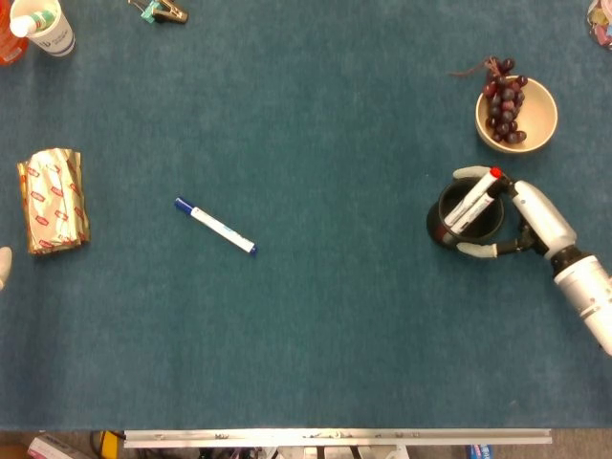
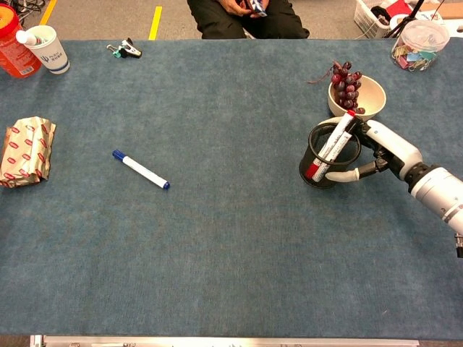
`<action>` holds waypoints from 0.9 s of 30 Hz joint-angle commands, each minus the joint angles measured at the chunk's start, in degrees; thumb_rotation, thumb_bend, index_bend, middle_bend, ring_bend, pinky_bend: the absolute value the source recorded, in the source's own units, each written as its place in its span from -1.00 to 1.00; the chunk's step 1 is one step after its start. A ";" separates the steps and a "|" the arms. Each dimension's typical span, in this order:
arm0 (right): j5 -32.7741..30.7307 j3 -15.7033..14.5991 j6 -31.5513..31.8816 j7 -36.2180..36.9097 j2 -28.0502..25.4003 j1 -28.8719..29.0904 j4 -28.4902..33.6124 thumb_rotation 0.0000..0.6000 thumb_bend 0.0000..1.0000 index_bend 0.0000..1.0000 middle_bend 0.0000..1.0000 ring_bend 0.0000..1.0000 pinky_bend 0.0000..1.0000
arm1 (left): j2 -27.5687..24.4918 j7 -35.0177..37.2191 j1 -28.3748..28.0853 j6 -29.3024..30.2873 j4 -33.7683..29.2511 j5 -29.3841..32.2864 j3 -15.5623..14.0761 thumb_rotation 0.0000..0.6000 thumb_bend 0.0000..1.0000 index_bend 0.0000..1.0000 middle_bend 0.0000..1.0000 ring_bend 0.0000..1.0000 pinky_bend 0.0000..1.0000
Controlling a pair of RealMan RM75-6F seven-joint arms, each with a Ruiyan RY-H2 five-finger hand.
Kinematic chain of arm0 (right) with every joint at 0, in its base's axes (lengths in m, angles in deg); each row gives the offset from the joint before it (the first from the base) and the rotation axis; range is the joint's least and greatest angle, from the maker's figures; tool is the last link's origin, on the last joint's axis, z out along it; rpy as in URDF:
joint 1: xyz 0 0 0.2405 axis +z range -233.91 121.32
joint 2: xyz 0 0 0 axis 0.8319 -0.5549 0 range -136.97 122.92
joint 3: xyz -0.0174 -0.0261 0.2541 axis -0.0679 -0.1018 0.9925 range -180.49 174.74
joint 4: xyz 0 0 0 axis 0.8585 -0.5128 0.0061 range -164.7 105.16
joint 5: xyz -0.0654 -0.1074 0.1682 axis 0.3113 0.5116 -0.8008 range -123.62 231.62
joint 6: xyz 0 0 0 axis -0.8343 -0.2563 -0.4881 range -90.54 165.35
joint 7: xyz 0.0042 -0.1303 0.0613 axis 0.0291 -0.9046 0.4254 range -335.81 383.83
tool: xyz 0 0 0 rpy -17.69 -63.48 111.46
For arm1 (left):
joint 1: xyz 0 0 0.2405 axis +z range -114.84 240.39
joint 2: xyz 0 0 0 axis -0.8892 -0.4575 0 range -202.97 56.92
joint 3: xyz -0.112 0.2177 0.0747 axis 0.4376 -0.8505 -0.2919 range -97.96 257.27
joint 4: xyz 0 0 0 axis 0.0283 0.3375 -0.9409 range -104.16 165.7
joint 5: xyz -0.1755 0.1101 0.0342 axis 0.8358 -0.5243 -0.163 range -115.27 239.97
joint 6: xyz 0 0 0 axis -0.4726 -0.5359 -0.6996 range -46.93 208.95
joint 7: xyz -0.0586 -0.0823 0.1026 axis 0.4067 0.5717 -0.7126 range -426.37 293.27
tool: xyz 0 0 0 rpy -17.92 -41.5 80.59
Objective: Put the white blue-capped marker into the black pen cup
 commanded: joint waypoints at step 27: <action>-0.12 2.15 6.61 6.34 0.45 1.11 1.96 1.00 -0.59 -0.28 -0.23 -0.44 -0.42 | -2.23 0.30 -2.26 -3.47 0.64 -1.06 0.45 1.00 -0.44 -0.78 -0.92 -1.00 -0.90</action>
